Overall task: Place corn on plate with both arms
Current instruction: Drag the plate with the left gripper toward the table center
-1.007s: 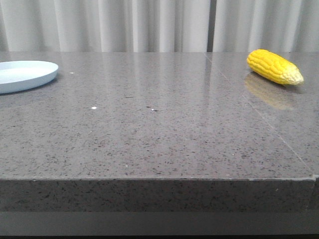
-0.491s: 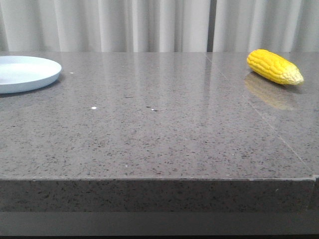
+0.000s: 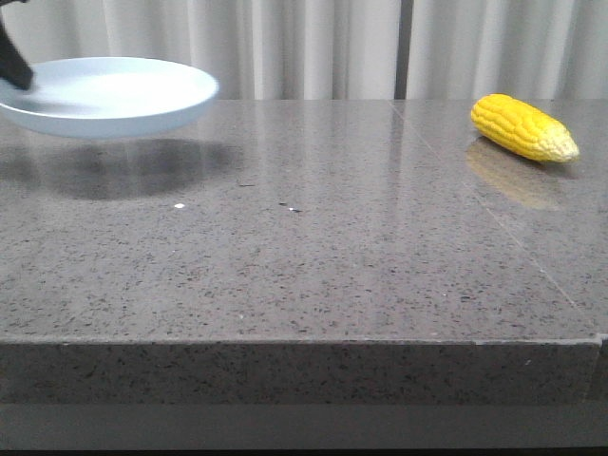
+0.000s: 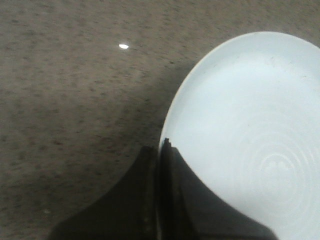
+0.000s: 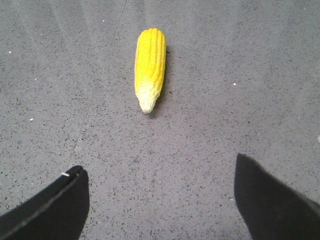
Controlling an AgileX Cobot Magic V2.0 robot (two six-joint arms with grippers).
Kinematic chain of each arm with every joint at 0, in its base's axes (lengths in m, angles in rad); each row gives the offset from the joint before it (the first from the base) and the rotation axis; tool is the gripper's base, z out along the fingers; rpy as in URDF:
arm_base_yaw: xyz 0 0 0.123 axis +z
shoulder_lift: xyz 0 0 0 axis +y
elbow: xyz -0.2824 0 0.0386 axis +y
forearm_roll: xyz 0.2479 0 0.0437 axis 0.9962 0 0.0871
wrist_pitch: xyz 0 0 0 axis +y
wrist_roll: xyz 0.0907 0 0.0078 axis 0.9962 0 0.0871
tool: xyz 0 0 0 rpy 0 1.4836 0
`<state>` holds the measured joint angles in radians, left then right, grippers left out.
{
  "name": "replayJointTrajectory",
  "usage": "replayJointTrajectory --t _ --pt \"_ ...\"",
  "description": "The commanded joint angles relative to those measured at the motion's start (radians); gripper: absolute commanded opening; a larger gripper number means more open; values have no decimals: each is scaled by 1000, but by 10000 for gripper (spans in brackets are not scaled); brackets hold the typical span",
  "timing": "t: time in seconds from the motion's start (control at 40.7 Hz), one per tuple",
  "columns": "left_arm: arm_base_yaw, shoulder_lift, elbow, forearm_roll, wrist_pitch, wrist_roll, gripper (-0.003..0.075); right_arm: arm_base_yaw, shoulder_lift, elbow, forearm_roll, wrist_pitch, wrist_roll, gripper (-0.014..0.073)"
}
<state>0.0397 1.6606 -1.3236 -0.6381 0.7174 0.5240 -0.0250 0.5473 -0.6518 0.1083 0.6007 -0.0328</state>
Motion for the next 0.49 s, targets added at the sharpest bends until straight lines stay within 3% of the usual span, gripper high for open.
replayJointTrajectory --t 0.0,0.467 --pt "-69 -37 -26 -48 -31 1 -20 -5 12 -33 -3 -65 -2 616" --pt "-312 108 -26 -70 -78 1 -20 -5 12 -33 -3 -65 -2 616"
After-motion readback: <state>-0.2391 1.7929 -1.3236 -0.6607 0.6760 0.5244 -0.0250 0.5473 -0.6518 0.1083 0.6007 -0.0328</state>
